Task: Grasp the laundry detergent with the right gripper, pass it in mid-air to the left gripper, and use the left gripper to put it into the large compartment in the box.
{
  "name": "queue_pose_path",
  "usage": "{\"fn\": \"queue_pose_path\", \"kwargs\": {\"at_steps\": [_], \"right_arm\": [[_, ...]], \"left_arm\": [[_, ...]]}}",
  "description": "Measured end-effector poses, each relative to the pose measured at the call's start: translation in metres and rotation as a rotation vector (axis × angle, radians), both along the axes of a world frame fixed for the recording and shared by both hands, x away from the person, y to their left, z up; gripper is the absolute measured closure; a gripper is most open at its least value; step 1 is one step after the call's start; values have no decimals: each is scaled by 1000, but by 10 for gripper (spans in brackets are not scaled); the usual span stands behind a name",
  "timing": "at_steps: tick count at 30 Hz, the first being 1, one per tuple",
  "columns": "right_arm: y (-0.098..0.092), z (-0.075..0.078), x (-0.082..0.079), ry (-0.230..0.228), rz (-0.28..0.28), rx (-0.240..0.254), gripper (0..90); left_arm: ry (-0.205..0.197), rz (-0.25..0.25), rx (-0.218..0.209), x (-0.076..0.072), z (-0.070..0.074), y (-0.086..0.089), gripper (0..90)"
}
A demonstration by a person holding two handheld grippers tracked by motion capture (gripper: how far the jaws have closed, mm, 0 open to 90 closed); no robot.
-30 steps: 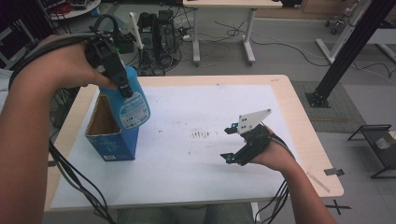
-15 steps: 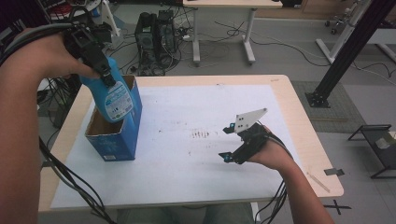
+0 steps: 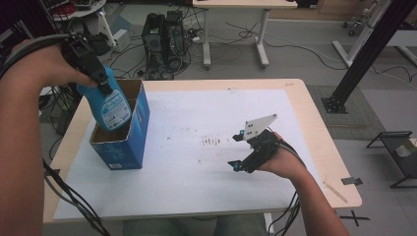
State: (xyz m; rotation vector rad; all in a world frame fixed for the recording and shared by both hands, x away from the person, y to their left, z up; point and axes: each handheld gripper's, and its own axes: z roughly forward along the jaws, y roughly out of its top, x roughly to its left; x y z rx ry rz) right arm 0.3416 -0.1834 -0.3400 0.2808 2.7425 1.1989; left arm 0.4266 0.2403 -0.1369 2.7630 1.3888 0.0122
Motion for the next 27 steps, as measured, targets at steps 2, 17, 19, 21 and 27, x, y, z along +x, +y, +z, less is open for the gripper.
{"fn": "queue_pose_path", "kwargs": {"at_steps": [2, 17, 19, 21, 27], "right_arm": [[0, 0, -1, 9, -4, -6, 132], [4, 2, -2, 15, 2, -22, 132], [4, 2, -1, 5, 8, -18, 132], [5, 2, -1, 2, 7, -12, 132], [6, 1, -1, 5, 6, -15, 132]], "left_arm": [[2, 7, 4, 2, -7, 3, 389], [33, -53, -15, 11, -66, 9, 389], [52, -63, -15, 13, -76, 9, 390], [52, -68, -5, 14, -84, 10, 389], [71, -99, 20, 17, -104, 7, 389]]}}
